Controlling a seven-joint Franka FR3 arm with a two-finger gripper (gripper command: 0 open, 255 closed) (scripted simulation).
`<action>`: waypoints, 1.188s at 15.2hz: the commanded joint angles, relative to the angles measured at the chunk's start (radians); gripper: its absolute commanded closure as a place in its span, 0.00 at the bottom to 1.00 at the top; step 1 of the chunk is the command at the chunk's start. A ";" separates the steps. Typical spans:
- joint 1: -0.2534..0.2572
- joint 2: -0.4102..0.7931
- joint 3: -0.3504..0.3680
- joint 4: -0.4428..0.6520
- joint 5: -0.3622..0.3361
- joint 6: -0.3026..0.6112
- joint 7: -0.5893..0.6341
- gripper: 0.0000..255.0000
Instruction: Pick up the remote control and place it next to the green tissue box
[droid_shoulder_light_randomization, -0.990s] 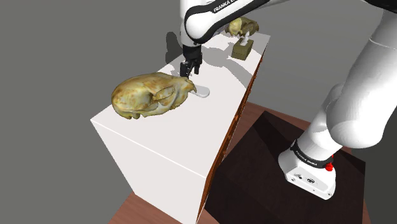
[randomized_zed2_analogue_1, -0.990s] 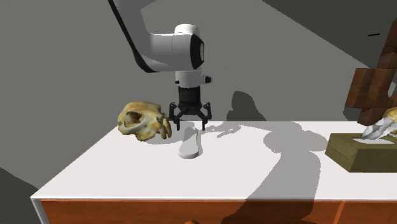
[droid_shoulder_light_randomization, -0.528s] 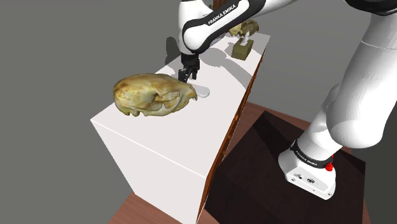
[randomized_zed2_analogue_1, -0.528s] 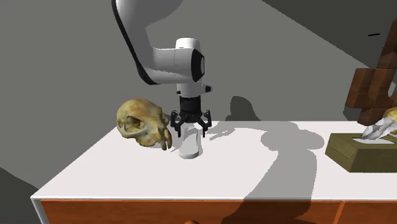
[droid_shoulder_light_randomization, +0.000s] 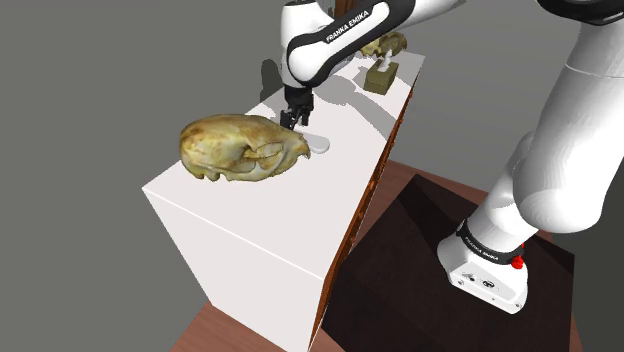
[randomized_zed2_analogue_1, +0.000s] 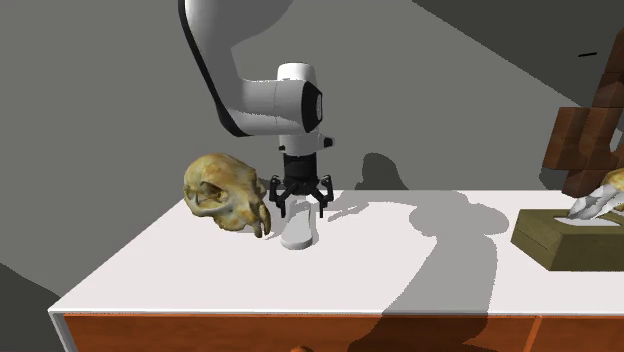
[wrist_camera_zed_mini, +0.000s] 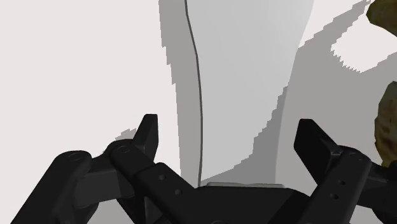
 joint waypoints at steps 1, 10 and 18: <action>0.007 0.008 0.007 -0.009 0.002 0.000 0.001 0.00; 0.008 0.012 0.008 -0.003 0.001 -0.003 0.003 1.00; 0.008 -0.041 0.007 0.027 0.002 -0.085 0.000 1.00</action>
